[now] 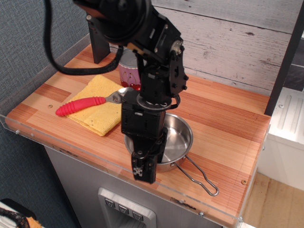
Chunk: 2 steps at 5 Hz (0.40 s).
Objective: Move the pot to front edge of the table
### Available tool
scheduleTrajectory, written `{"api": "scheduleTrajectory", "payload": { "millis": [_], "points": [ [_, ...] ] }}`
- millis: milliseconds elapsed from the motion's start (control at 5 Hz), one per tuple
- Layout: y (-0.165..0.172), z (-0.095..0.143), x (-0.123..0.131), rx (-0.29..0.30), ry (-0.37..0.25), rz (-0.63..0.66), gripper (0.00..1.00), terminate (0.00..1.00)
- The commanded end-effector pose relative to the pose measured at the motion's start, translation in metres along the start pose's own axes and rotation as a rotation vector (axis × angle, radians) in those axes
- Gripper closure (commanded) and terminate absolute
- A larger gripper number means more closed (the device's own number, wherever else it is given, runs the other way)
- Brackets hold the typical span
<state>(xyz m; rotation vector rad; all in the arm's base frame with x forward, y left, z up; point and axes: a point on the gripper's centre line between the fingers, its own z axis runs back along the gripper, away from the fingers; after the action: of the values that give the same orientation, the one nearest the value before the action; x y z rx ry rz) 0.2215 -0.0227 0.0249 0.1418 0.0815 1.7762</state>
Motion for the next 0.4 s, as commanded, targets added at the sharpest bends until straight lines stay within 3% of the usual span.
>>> {"api": "scheduleTrajectory", "payload": {
  "millis": [0,200],
  "points": [
    [-0.026,0.058,-0.008,-0.144,-0.011,-0.128,0.00,0.00],
    [-0.035,0.074,-0.012,-0.175,-0.064,-0.318,0.00,0.00]
  ]
}}
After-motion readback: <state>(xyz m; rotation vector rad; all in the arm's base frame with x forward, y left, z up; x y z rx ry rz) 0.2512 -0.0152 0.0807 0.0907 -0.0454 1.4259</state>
